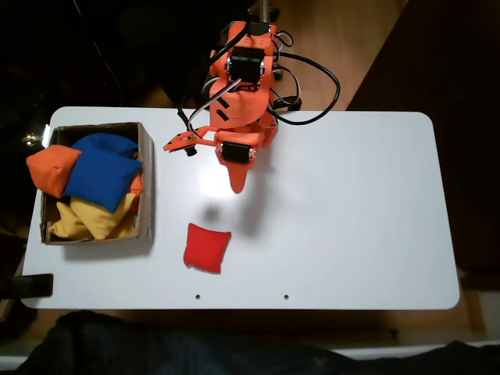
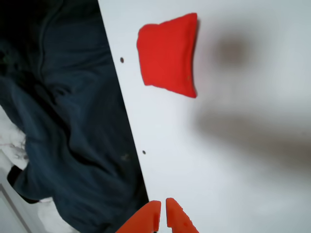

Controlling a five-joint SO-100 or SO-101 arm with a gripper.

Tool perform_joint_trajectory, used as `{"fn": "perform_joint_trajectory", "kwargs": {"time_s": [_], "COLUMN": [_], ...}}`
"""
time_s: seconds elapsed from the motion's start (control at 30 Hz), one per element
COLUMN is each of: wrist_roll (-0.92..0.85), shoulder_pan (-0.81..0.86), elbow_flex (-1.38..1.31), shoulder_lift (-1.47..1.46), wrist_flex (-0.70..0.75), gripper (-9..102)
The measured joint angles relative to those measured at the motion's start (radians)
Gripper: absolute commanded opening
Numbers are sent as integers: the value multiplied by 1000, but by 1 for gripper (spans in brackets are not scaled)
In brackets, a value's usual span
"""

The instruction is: Grasp a bag and put it in the box.

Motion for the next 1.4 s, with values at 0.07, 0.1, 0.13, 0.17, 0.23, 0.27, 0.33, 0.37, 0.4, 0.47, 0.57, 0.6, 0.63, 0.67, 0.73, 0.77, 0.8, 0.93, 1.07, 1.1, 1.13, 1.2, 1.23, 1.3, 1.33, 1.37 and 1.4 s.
{"fn": "perform_joint_trajectory", "kwargs": {"time_s": [0.07, 0.1, 0.13, 0.17, 0.23, 0.27, 0.33, 0.37, 0.4, 0.47, 0.57, 0.6, 0.63, 0.67, 0.73, 0.77, 0.8, 0.93, 1.07, 1.1, 1.13, 1.2, 1.23, 1.3, 1.33, 1.37, 1.4], "wrist_roll": [0, 0, 0, 0, 3, 6, 8, 9, 9, 9, 9, 9, 9, 9, 9, 9, 9, 9, 9, 8, 6, 9, 9, 3, 2, 2, 2], "shoulder_pan": [8, 12, 15, 18, 25, 28, 34, 38, 43, 51, 61, 63, 66, 69, 72, 74, 74, 81, 89, 94, 101, 114, 117, 123, 129, 137, 141], "elbow_flex": [-20, -31, -43, -54, -77, -89, -117, -130, -146, -184, -238, -255, -270, -284, -305, -314, -322, -351, -387, -396, -403, -413, -414, -416, -419, -419, -420], "shoulder_lift": [-23, -37, -49, -63, -94, -107, -140, -155, -172, -209, -261, -276, -295, -310, -336, -350, -362, -408, -460, -474, -486, -514, -526, -551, -561, -572, -584], "wrist_flex": [0, 0, 0, 0, 3, 3, 3, 3, 3, 14, 32, 37, 40, 41, 44, 44, 44, 44, 44, 44, 44, 44, 44, 44, 44, 44, 44], "gripper": [0, 0, 0, 0, 0, 0, 0, 0, 0, 0, 0, 0, 0, 0, 0, 0, 0, 0, 0, 0, 0, 0, 0, 0, 0, 0, 0]}}
